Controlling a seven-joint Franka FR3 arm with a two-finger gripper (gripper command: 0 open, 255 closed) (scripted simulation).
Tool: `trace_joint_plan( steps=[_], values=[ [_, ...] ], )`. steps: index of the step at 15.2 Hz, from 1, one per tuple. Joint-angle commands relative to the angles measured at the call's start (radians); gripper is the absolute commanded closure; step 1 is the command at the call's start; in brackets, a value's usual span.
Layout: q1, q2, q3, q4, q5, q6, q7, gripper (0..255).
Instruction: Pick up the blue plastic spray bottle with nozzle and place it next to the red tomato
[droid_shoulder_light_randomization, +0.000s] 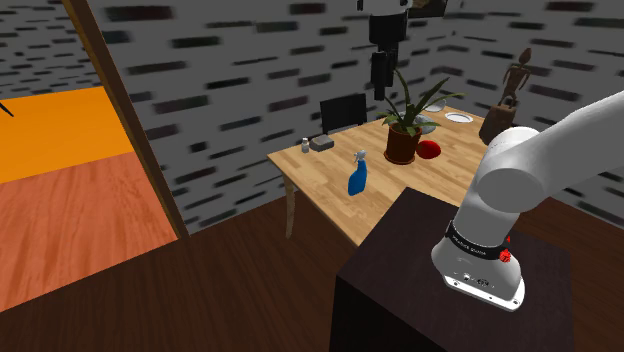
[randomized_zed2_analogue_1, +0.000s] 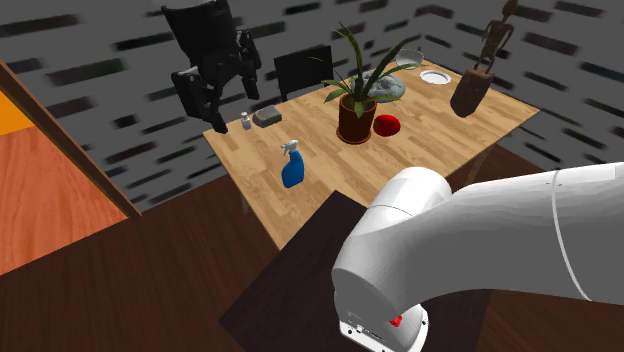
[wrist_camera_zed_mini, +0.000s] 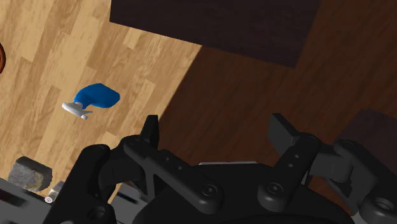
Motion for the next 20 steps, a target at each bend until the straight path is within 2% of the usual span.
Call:
trace_joint_plan(
  steps=[1, 10, 20],
  values=[
    [0.000, 0.000, 0.000, 0.000, 0.000, 0.000, 0.000, 0],
    [-0.003, 0.112, -0.107, -0.171, -0.141, 0.244, -0.243, 0],
    [-0.034, 0.384, -0.215, -0.234, -0.305, 0.560, -0.464, 0]
  ],
)
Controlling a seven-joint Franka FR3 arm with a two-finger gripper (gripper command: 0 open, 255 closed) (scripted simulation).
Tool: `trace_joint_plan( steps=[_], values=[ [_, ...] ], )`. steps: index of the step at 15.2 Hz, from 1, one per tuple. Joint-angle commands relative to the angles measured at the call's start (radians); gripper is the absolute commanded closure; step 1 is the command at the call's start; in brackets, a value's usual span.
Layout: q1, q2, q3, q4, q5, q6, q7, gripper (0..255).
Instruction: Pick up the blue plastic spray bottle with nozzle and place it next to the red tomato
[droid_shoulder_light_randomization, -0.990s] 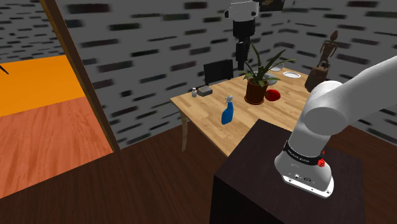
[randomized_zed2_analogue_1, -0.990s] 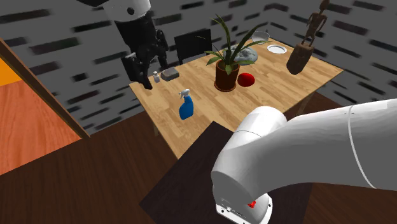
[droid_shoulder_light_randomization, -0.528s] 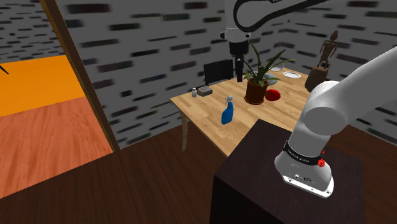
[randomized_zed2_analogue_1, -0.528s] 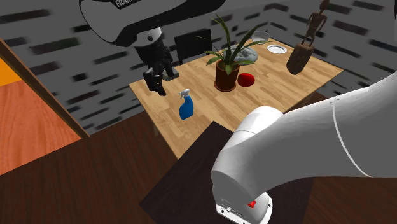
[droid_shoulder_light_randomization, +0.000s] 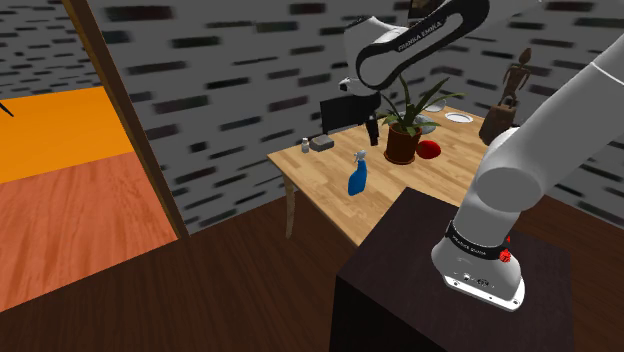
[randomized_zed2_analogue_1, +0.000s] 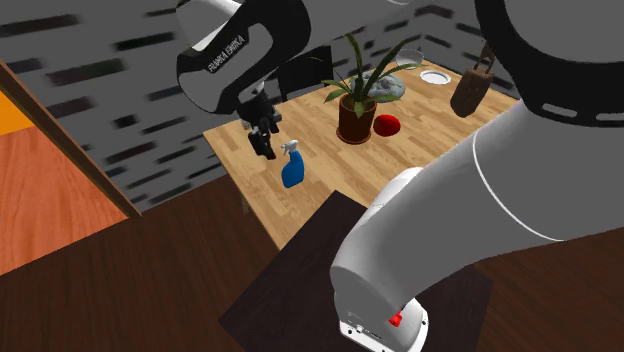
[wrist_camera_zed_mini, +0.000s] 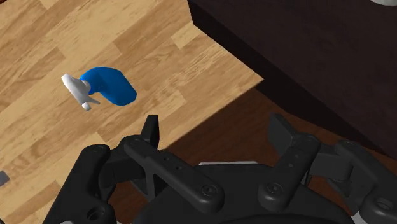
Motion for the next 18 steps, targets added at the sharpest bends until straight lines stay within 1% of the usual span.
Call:
trace_joint_plan(
  steps=[1, 5, 9, 14, 18],
  values=[
    [-0.008, 0.062, -0.020, -0.001, -0.034, 0.064, -0.042, 0],
    [-0.025, 0.211, -0.051, 0.021, -0.097, 0.190, -0.111, 0],
    [-0.044, 0.371, -0.076, 0.067, -0.156, 0.306, -0.171, 0],
    [-0.067, 0.578, -0.095, 0.156, -0.227, 0.429, -0.233, 0],
    [-0.084, 0.743, -0.106, 0.250, -0.280, 0.508, -0.276, 0]
  ],
)
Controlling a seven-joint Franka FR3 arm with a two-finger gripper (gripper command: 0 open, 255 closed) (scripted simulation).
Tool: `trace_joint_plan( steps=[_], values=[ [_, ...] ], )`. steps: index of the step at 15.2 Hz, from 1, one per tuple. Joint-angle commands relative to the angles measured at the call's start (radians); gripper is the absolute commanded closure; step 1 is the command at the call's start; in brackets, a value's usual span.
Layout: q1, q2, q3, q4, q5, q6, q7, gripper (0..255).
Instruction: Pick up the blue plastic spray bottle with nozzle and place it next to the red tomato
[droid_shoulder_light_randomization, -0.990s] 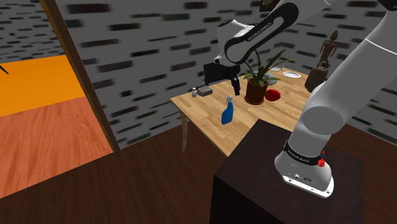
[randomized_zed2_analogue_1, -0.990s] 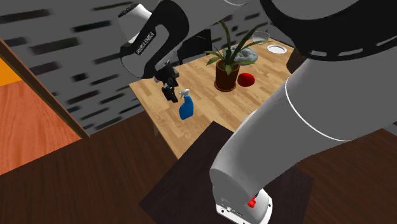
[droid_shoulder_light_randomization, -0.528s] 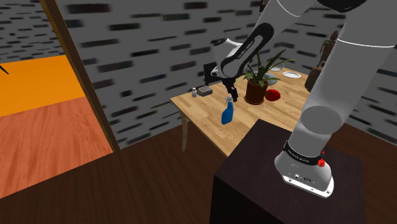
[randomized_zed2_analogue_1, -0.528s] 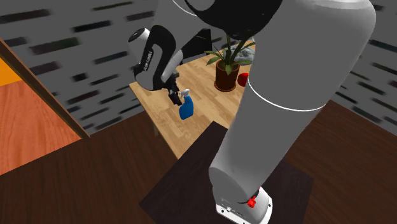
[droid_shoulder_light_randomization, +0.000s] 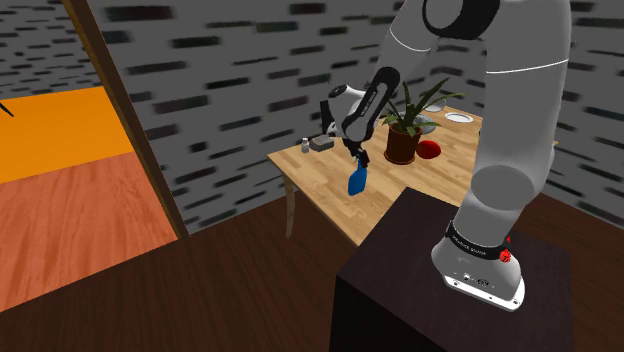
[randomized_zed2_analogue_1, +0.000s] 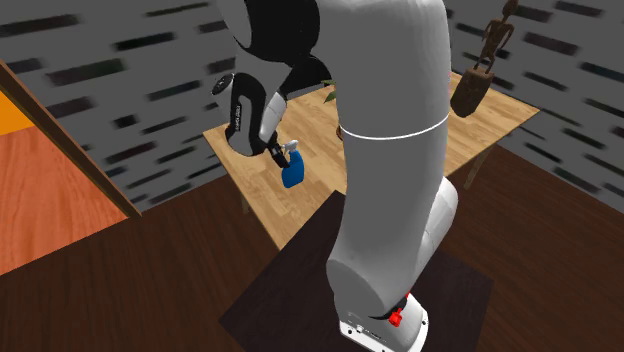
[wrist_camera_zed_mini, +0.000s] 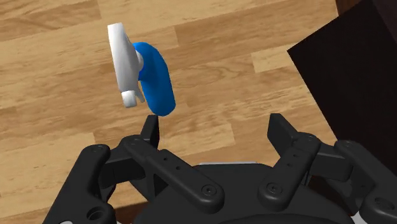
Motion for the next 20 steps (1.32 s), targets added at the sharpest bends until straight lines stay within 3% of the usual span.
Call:
trace_joint_plan(
  steps=[1, 8, 16, 20],
  values=[
    [-0.010, 0.092, -0.007, 0.051, -0.030, 0.045, -0.020, 0],
    [-0.036, 0.376, -0.017, 0.268, -0.103, 0.131, -0.096, 0],
    [-0.058, 0.486, -0.034, 0.326, -0.122, 0.194, -0.085, 0],
    [-0.058, 0.486, -0.034, 0.326, -0.122, 0.194, -0.085, 0]
  ],
)
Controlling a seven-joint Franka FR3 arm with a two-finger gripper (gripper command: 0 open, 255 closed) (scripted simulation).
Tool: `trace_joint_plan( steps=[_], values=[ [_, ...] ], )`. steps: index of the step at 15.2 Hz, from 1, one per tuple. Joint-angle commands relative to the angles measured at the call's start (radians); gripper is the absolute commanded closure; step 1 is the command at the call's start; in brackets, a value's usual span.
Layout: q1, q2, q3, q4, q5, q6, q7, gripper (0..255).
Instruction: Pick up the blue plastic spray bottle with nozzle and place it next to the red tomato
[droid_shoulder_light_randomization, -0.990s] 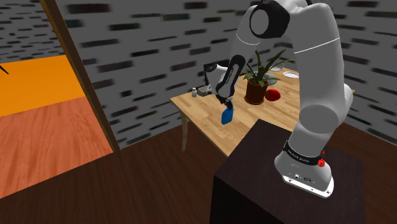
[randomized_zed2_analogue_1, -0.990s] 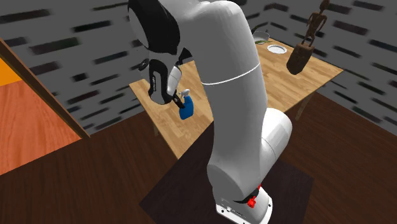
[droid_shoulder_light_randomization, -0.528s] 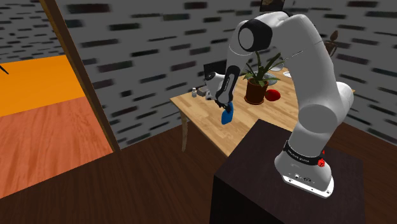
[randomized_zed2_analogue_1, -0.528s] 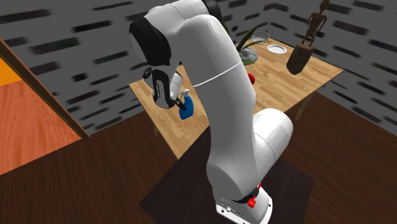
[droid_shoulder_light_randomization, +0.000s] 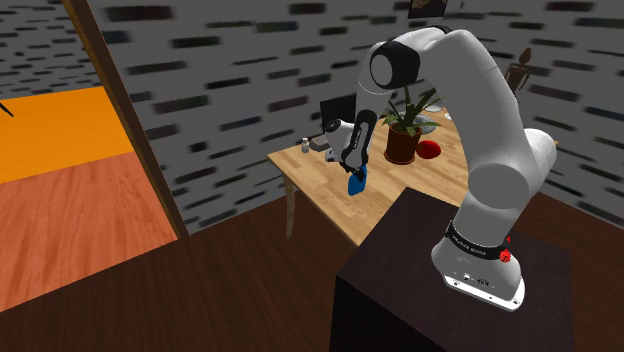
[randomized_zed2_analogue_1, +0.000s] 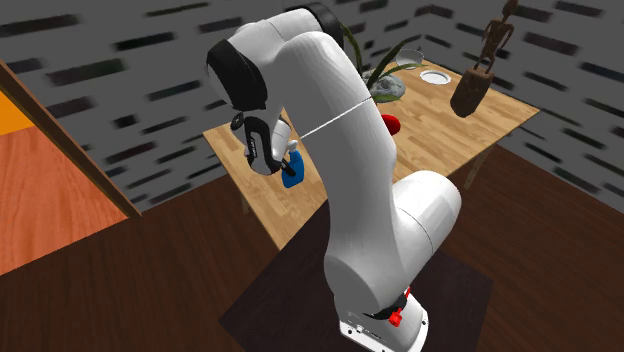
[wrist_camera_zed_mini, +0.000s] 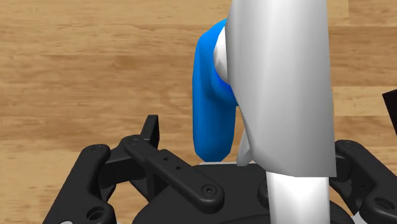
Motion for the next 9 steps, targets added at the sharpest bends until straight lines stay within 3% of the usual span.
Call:
trace_joint_plan(
  steps=[1, 4, 5, 9],
  values=[
    [0.000, 0.001, 0.000, 0.000, 0.000, 0.001, 0.000, 0],
    [0.000, 0.001, 0.000, 0.000, 0.000, 0.001, 0.000, 0],
    [0.000, 0.001, 0.000, 0.000, 0.000, 0.001, 0.000, 255],
    [0.000, 0.001, 0.000, 0.000, 0.000, 0.001, 0.000, 255]
  ],
)
